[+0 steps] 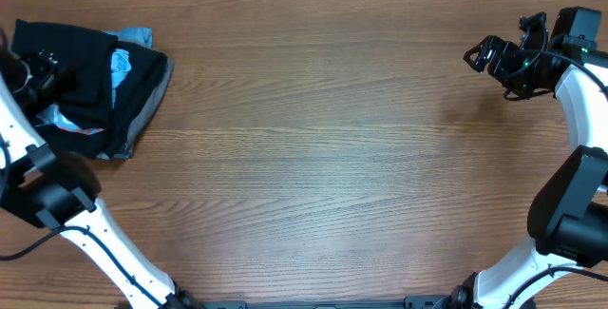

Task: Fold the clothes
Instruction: 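Press the black shirt flat on top of the stack with the left gripper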

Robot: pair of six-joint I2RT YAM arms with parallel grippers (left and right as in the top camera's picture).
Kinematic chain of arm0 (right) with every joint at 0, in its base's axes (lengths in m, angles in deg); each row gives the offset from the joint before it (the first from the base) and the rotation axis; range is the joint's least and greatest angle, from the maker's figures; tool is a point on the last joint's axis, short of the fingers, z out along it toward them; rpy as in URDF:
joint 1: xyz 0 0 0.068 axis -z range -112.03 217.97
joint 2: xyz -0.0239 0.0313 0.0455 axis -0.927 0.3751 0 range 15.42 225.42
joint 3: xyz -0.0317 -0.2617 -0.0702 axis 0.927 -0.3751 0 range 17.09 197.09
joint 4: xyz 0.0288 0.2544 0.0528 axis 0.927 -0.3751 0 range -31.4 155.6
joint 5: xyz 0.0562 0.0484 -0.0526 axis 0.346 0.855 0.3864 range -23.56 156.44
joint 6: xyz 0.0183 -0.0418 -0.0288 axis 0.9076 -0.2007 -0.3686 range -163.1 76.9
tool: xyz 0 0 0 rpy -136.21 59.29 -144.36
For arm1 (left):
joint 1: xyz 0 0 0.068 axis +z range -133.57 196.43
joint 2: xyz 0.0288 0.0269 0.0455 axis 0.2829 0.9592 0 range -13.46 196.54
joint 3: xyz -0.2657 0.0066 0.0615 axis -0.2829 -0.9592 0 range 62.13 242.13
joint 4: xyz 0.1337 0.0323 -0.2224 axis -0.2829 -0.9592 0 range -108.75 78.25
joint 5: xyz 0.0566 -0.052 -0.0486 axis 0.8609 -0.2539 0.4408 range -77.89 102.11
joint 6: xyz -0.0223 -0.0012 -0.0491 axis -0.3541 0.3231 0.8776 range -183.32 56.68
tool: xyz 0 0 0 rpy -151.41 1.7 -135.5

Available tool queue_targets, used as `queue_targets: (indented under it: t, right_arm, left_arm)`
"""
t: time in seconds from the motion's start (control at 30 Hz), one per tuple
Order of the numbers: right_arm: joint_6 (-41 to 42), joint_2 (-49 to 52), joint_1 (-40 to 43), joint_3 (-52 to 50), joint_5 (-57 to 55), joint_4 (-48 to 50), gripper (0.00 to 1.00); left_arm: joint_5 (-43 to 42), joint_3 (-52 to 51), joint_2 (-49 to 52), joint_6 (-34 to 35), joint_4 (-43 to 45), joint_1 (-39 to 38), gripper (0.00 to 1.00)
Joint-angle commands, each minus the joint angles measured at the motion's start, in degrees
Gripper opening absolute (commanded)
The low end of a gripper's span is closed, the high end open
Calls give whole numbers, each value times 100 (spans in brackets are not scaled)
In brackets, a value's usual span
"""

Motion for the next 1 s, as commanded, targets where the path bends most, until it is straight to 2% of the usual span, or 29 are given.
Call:
queue_targets:
  t: [0.0,0.2,0.3,0.33,0.37,0.4,0.53,0.7,0.83,0.97]
  right_arm:
    - [24,2,2,7,-17,33,100]
    - [24,2,2,7,-17,35,100]
    - [24,2,2,7,-17,33,100]
    - [24,2,2,7,-17,33,100]
    - [24,2,2,7,-17,35,100]
    - [24,2,2,7,-17,33,100]
    - [24,2,2,7,-17,33,100]
    - [24,2,2,7,-17,33,100]
    - [24,2,2,7,-17,33,100]
    - [24,2,2,7,-17,33,100]
  left_arm:
    - [-918,-20,-555,-339,-15,448,100]
    - [-2144,-20,-1521,-623,-15,1001,100]
    - [-2308,-20,-1808,-625,9,1067,100]
    - [-2308,-20,-1810,-669,52,1060,78]
    - [-2323,-24,-1792,-811,142,1043,24]
    - [-2319,-35,-1746,-986,251,1012,4]
    - [-2354,-35,-1386,-1462,533,938,4]
    - [-3171,-35,-621,-2610,651,935,4]
    - [-3047,-35,42,-2632,538,986,4]
    - [-2277,-35,678,-2638,173,1005,4]
